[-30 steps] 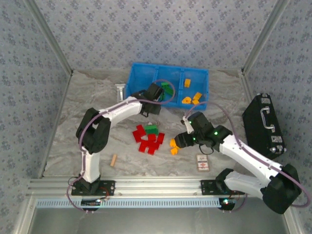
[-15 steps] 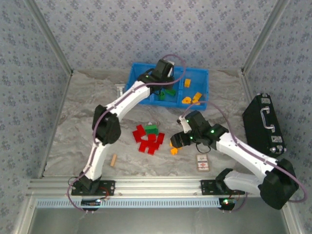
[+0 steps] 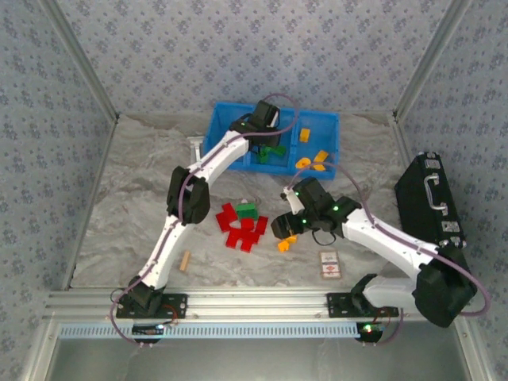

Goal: Sort the legos into containers by color

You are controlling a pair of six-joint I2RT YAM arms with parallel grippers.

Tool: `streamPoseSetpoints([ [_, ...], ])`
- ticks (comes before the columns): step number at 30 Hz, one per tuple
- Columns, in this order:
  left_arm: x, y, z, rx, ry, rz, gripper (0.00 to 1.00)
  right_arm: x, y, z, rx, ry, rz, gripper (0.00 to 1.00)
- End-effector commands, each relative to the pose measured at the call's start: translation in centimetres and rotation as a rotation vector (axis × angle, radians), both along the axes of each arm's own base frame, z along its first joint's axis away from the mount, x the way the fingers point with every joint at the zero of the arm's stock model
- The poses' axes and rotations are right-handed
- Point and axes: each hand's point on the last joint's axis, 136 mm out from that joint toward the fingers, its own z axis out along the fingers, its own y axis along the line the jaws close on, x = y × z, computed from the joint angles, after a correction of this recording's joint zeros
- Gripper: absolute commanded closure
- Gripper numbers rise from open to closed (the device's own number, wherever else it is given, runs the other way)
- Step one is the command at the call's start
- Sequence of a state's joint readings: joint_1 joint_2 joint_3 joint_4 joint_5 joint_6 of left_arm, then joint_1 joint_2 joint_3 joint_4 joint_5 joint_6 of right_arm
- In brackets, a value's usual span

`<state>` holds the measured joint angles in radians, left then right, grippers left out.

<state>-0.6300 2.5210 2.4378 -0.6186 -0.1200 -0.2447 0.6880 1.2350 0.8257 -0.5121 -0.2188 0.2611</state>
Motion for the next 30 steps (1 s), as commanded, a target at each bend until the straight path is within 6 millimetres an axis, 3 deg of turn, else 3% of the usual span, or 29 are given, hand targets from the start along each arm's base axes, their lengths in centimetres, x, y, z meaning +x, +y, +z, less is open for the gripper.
streamPoseSetpoints([
  [1, -0.1, -0.3, 1.1, -0.028, 0.001, -0.010, 0.52, 0.6, 0.9, 0.8, 0.010, 0.003, 0.027, 0.24],
  [5, -0.2, 0.2, 2.7, -0.059, 0.007, -0.014, 0.52, 0.9, 1.1, 0.2, -0.011, 0.026, 0.034, 0.24],
  [9, -0.6, 0.9, 7.2, -0.105, -0.034, -0.043, 0.51, 0.4, 0.8, -2.0, -0.055, 0.104, 0.039, 0.26],
  [12, -1.3, 2.8, 10.2, -0.144, -0.029, -0.037, 0.51, -0.1, 0.8, -3.3, -0.099, 0.134, 0.071, 0.27],
  [18, -3.7, 6.4, 15.9, -0.060, -0.138, -0.034, 0.50, 0.3, 1.1, -5.1, -0.112, 0.172, 0.063, 0.34],
  [30, -8.5, 12.6, 20.8, 0.067, -0.272, 0.013, 0.48, 1.2, 1.8, -7.3, -0.202, 0.189, 0.079, 0.42],
])
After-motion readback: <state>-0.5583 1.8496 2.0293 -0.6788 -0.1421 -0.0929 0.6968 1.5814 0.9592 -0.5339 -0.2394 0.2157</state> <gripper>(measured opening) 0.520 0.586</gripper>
